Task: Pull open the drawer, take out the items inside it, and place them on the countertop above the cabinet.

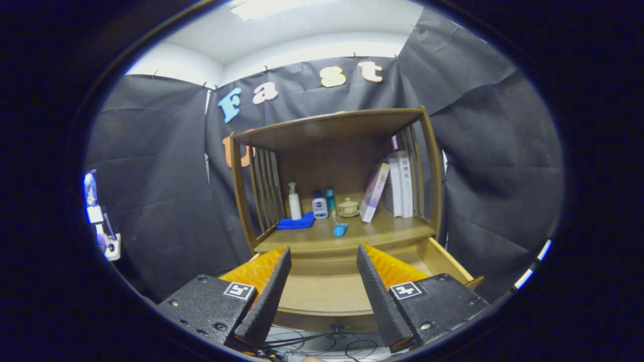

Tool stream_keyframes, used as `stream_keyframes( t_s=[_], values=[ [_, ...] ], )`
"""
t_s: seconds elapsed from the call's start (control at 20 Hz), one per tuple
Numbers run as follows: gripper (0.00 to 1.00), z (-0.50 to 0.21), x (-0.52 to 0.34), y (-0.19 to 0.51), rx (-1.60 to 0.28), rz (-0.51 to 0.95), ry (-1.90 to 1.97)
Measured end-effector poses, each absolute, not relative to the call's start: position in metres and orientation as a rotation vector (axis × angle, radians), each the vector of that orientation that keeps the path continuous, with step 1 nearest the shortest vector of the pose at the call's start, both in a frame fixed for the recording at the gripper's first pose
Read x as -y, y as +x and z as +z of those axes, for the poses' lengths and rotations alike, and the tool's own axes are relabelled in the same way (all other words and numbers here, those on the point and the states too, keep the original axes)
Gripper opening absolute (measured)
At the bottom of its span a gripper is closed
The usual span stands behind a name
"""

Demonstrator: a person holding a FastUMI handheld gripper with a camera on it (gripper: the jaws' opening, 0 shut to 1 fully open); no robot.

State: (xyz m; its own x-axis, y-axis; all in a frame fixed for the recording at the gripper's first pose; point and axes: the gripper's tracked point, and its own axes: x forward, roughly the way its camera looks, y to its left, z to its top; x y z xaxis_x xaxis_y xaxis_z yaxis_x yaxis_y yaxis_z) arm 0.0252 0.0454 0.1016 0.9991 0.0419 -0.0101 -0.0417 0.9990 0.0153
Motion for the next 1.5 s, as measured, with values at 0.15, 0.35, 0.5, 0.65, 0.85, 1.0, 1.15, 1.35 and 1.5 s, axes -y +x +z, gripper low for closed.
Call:
stream_keyframes(
  t_s=[0.15,0.35,0.5,0.65,0.85,1.0,1.15,1.35,1.5],
  values=[
    [0.84,0.121,-0.011,0.011,0.056,-0.031,0.013],
    [0.84,0.131,0.012,-0.006,0.099,-0.053,-0.025],
    [0.84,0.129,0.030,-0.016,0.118,-0.086,-0.083],
    [0.84,0.106,0.022,-0.018,0.095,-0.083,-0.093],
    [0.84,0.057,0.002,-0.019,0.031,-0.064,-0.060],
    [0.84,0.019,-0.010,-0.014,-0.020,-0.070,-0.071],
    [0.84,-0.013,-0.021,-0.008,-0.067,-0.079,-0.069],
    [0.84,-0.054,-0.032,0.003,-0.125,-0.089,-0.062],
    [0.84,-0.084,-0.040,0.012,-0.184,-0.081,-0.050]
  ],
)
